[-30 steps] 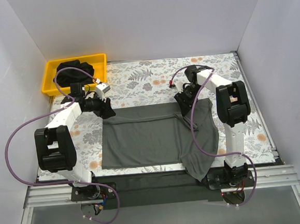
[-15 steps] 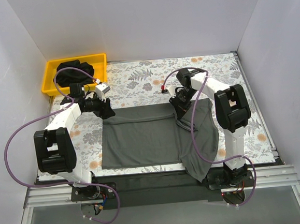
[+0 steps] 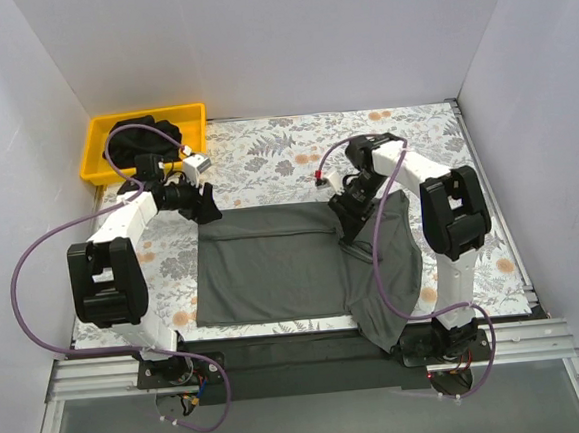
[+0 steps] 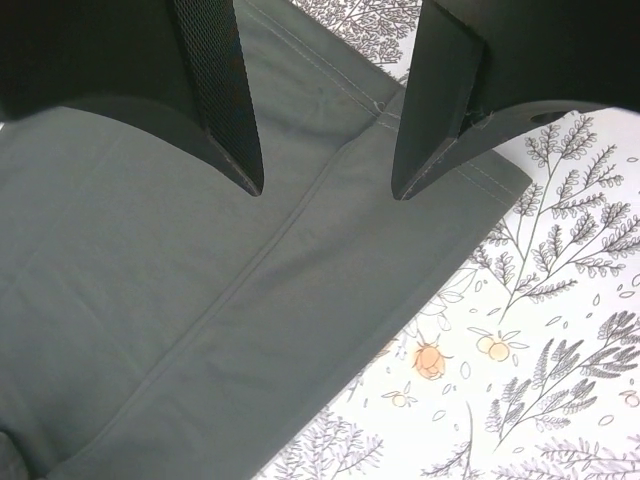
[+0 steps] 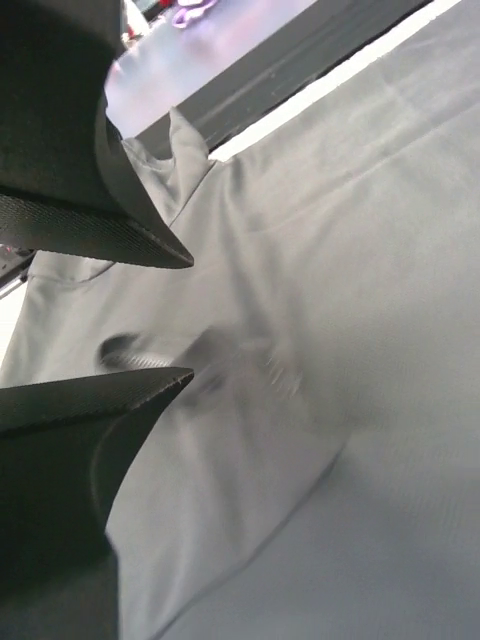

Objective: Fold and stack the t-shirts
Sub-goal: Fold the tshirt

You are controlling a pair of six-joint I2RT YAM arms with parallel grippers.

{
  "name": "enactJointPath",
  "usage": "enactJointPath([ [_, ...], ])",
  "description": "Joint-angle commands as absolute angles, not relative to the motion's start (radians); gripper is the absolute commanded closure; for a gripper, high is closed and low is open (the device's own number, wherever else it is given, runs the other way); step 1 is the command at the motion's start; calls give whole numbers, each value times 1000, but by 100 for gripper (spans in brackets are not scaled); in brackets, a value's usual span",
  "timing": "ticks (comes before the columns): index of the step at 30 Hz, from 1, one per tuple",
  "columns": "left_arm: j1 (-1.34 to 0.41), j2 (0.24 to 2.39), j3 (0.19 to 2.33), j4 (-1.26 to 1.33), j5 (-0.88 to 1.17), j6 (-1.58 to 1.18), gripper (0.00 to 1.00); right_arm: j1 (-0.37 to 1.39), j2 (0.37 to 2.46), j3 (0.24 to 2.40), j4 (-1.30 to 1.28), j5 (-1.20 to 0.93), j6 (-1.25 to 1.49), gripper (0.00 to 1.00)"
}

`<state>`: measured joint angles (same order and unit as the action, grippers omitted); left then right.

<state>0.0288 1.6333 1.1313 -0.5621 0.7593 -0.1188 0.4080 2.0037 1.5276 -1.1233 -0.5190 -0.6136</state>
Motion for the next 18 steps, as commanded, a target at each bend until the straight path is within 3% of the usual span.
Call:
enactJointPath([
  [1, 23, 1655, 1184, -589, 709, -178, 47, 300, 1956, 1624, -1169, -506, -629, 48],
  [9, -21, 1759, 1252, -572, 605, -304, 52, 187, 2048, 1735, -1097, -326, -566, 64],
  [18, -41, 1910, 1316, -623, 436, -436, 65, 147, 2092, 1592, -924, -46, -586, 65],
])
